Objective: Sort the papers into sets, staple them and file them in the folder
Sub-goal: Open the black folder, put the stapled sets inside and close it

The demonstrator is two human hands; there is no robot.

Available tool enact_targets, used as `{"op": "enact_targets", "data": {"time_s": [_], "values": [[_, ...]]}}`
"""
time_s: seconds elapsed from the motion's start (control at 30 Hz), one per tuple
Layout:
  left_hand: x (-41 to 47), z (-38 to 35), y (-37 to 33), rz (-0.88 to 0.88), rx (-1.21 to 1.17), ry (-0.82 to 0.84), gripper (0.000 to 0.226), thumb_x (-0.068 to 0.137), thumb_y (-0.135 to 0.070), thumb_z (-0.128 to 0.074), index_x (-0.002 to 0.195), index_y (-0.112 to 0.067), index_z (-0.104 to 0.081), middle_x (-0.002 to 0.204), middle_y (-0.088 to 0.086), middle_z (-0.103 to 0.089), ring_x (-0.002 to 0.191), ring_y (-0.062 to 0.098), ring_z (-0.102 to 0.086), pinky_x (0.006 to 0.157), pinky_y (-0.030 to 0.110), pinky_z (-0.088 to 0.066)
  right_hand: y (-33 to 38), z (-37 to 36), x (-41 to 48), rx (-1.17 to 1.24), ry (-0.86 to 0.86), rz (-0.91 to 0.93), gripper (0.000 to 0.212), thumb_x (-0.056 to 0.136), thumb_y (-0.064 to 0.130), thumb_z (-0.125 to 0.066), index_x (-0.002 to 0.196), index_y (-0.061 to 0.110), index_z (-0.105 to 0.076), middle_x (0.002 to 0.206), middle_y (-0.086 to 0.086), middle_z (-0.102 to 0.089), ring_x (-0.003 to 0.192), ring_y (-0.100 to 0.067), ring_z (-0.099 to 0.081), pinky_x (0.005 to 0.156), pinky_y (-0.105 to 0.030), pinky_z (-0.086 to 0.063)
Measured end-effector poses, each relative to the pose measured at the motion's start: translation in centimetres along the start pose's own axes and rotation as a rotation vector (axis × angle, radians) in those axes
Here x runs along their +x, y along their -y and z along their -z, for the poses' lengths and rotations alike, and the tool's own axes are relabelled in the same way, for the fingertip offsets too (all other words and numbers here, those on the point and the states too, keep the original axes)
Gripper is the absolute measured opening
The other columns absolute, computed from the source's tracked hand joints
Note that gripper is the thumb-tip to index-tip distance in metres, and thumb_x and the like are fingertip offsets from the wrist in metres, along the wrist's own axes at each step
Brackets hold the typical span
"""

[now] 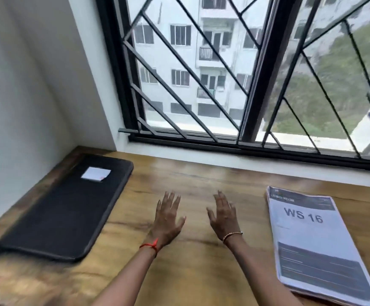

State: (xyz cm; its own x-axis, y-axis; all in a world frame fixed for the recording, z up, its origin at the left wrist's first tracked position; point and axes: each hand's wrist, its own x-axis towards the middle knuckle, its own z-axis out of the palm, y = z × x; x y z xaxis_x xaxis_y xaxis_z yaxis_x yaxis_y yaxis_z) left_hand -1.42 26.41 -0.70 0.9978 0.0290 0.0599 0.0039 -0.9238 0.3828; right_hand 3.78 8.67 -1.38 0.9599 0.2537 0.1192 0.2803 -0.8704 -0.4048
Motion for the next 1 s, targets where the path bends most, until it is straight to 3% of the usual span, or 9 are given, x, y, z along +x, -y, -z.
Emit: {"op": "enact_targets", "data": {"time_s": [0.07, 0.13, 0.2, 0.3, 0.5, 0.63, 0.8, 0.93, 1.0], "values": [[-0.5, 1.9, 3.8, 0.024, -0.009, -0.026, 0.065, 0.096, -0.034, -0.043, 0.149, -0.016, -0.009, 0.158, 0.003, 0.005, 0.144, 0.018, 0.012, 0.115, 0.032, 0.008, 3.9, -2.1, 0.4, -0.009, 0.039, 0.009, 0.046, 0.062, 0.027, -0.062, 0.1, 0.001, -0.067, 0.11, -0.018, -0.067, 0.093, -0.028, -0.069, 0.07, -0.042, -0.055], [-1.2, 3.8, 7.7, 0.042, -0.026, -0.043, 0.063, 0.096, -0.033, -0.044, 0.149, -0.015, -0.013, 0.158, 0.003, 0.002, 0.145, 0.018, 0.01, 0.115, 0.033, 0.007, 7.9, -4.3, 0.7, 0.023, 0.042, 0.044, 0.045, 0.066, 0.024, -0.061, 0.102, -0.002, -0.065, 0.111, -0.021, -0.065, 0.094, -0.032, -0.068, 0.069, -0.041, -0.056], [-1.7, 5.5, 11.2, 0.051, -0.047, -0.074, 0.063, 0.095, -0.032, -0.045, 0.149, -0.015, -0.016, 0.158, 0.003, -0.001, 0.145, 0.017, 0.009, 0.115, 0.032, 0.008, 11.6, -5.8, 0.6, 0.066, 0.04, 0.053, 0.045, 0.079, 0.022, -0.056, 0.116, -0.004, -0.057, 0.127, -0.023, -0.055, 0.11, -0.035, -0.06, 0.085, -0.042, -0.051], [-2.8, 7.9, 16.3, 0.077, -0.038, -0.075, 0.061, 0.096, -0.033, -0.044, 0.148, -0.015, -0.018, 0.158, 0.002, -0.001, 0.145, 0.017, 0.011, 0.115, 0.034, 0.008, 17.3, -7.7, 0.8, 0.1, 0.047, 0.054, 0.05, 0.094, 0.025, -0.046, 0.137, 0.001, -0.036, 0.149, -0.016, -0.03, 0.137, -0.027, -0.032, 0.109, -0.035, -0.03], [-4.5, 10.9, 24.4, 0.146, -0.058, -0.049, 0.061, 0.095, -0.031, -0.046, 0.148, -0.013, -0.021, 0.158, 0.005, -0.006, 0.145, 0.019, 0.007, 0.116, 0.038, 0.004, 25.1, -11.5, 1.3, 0.138, 0.09, 0.036, 0.057, 0.095, 0.027, -0.045, 0.143, 0.003, -0.025, 0.153, -0.014, -0.019, 0.142, -0.023, -0.02, 0.113, -0.032, -0.022], [-4.6, 11.7, 27.7, 0.203, -0.076, -0.032, 0.065, 0.092, -0.039, -0.044, 0.147, -0.012, -0.023, 0.157, 0.007, -0.01, 0.145, 0.022, 0.003, 0.116, 0.04, 0.0, 28.0, -13.3, 1.9, 0.135, 0.129, -0.016, 0.056, 0.094, 0.029, -0.047, 0.14, 0.002, -0.029, 0.149, -0.018, -0.025, 0.138, -0.029, -0.025, 0.111, -0.035, -0.024], [-4.1, 12.7, 31.4, 0.332, -0.035, -0.03, 0.065, 0.094, -0.039, -0.047, 0.148, -0.014, -0.021, 0.157, 0.008, -0.006, 0.145, 0.024, 0.002, 0.115, 0.046, -0.004, 30.3, -14.9, 2.8, 0.157, 0.199, -0.21, 0.048, 0.093, 0.032, -0.048, 0.128, 0.001, -0.037, 0.128, -0.018, -0.044, 0.118, -0.034, -0.04, 0.1, -0.036, -0.031], [-4.3, 13.7, 34.4, 0.613, -0.153, -0.076, 0.07, 0.092, -0.043, -0.048, 0.147, -0.011, -0.019, 0.155, 0.014, -0.009, 0.143, 0.031, -0.009, 0.111, 0.055, -0.015, 31.9, -15.7, 3.3, 0.25, 0.243, -0.352, 0.047, 0.092, 0.027, -0.051, 0.125, -0.003, -0.036, 0.131, -0.019, -0.038, 0.123, -0.033, -0.036, 0.103, -0.034, -0.027], [-4.3, 13.9, 35.1, 0.661, -0.231, -0.057, 0.073, 0.092, -0.042, -0.05, 0.147, -0.009, -0.017, 0.154, 0.016, -0.013, 0.14, 0.032, -0.018, 0.11, 0.054, -0.019, 32.4, -16.0, 3.6, 0.316, 0.235, -0.456, 0.051, 0.089, 0.028, -0.056, 0.125, -0.003, -0.037, 0.133, -0.019, -0.035, 0.125, -0.033, -0.035, 0.104, -0.034, -0.03]]}}
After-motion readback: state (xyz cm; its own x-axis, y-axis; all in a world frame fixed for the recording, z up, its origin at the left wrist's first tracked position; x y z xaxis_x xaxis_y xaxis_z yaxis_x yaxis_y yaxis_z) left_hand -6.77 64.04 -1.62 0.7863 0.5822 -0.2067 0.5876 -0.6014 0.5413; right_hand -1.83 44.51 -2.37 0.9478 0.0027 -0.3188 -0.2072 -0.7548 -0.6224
